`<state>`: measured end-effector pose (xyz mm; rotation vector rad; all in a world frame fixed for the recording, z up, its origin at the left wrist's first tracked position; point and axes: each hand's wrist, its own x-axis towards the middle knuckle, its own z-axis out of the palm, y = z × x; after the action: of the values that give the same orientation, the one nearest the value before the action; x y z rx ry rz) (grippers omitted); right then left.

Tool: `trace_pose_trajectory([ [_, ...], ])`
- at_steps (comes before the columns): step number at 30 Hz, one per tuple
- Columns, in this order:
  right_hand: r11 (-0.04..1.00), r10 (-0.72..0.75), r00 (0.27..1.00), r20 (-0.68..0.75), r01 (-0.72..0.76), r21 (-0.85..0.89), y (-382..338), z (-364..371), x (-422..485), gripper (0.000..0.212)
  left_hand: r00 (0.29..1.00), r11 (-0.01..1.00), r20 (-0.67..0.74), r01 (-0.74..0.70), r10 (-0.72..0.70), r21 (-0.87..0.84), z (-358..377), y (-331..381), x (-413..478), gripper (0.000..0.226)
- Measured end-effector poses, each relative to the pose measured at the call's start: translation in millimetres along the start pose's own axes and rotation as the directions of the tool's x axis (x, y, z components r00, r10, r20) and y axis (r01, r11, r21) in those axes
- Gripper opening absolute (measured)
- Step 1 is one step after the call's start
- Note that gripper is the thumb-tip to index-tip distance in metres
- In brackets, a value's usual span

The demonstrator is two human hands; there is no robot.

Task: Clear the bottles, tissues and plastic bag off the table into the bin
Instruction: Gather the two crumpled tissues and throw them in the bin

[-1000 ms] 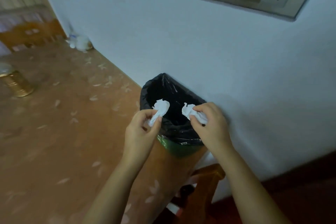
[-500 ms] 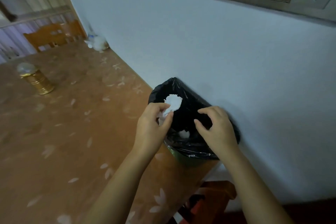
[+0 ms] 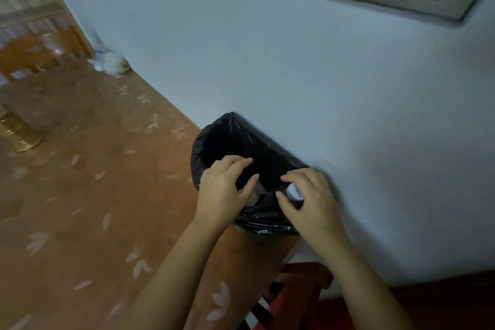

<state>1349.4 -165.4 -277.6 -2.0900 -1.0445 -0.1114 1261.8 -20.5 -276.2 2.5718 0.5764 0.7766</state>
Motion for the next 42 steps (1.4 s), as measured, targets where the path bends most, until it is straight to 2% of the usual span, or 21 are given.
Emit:
trace_pose_trajectory([
  [12, 0.999, -0.019, 0.999, 0.05, 0.021, -0.041, -32.3, -1.1, -20.9, 0.026, 0.999, 0.993, 0.035, -0.004, 0.0, 0.122, -30.1, -0.8, -43.2, 0.033],
  [27, 0.979, -0.153, 0.987, 0.042, 0.157, -0.128, -151.3, 31.6, -110.2, 0.029, 0.992, 0.952, -0.077, 0.117, -0.099, 0.282, -140.9, -27.4, -178.3, 0.033],
  [33, 0.972, -0.196, 0.98, 0.023, 0.197, -0.129, -197.9, 38.7, -153.8, 0.031, 0.99, 0.952, -0.093, 0.129, -0.107, 0.278, -180.4, -29.9, -233.1, 0.034],
  [42, 0.947, -0.309, 0.949, 0.057, 0.313, -0.074, -244.9, 18.4, -208.7, 0.031, 0.963, 0.937, -0.246, 0.18, -0.107, 0.299, -226.3, -0.1, -304.2, 0.03],
])
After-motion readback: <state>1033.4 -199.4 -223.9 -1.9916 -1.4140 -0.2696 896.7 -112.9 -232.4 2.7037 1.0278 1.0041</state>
